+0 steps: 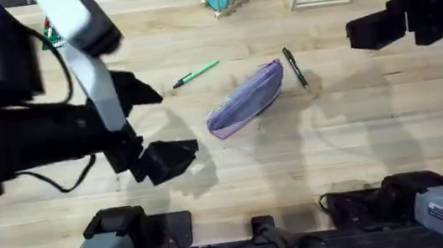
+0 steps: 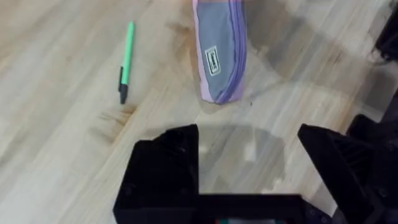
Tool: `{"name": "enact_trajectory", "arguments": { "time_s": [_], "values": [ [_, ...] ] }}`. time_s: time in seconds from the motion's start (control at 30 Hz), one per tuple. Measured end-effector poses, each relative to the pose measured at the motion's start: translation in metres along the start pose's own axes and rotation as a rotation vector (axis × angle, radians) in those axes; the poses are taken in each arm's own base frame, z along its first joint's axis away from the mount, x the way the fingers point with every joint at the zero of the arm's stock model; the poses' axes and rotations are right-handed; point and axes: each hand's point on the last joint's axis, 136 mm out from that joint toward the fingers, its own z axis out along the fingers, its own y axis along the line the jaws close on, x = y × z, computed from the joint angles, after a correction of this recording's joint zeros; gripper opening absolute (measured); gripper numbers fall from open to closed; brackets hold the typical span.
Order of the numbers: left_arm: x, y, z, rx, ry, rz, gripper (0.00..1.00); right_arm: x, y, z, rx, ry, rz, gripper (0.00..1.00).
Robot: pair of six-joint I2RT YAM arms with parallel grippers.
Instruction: Unzip the bag, pick up the pens from the table one at a time and place them inside, then zip the bag closed.
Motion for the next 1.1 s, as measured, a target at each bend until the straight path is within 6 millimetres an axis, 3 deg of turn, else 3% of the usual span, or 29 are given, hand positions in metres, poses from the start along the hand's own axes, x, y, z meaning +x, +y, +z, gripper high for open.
{"name": "enact_trajectory", "arguments": {
  "time_s": [0.2, 0.53, 1.1],
  "values": [
    [0.014, 0.004, 0.019, 0.01, 0.003, 0.002, 0.994, 0.0, 0.0, 0.0, 0.0, 0.0, 0.0, 0.996],
    [0.015, 0.006, 0.05, 0.048, -0.018, 0.086, 0.994, 0.0, 0.0, 0.0, 0.0, 0.0, 0.0, 0.996],
    [0.013, 0.013, 0.134, 0.225, 0.059, 0.123, 0.994, 0.0, 0.0, 0.0, 0.0, 0.0, -0.003, 0.996]
  ]
}}
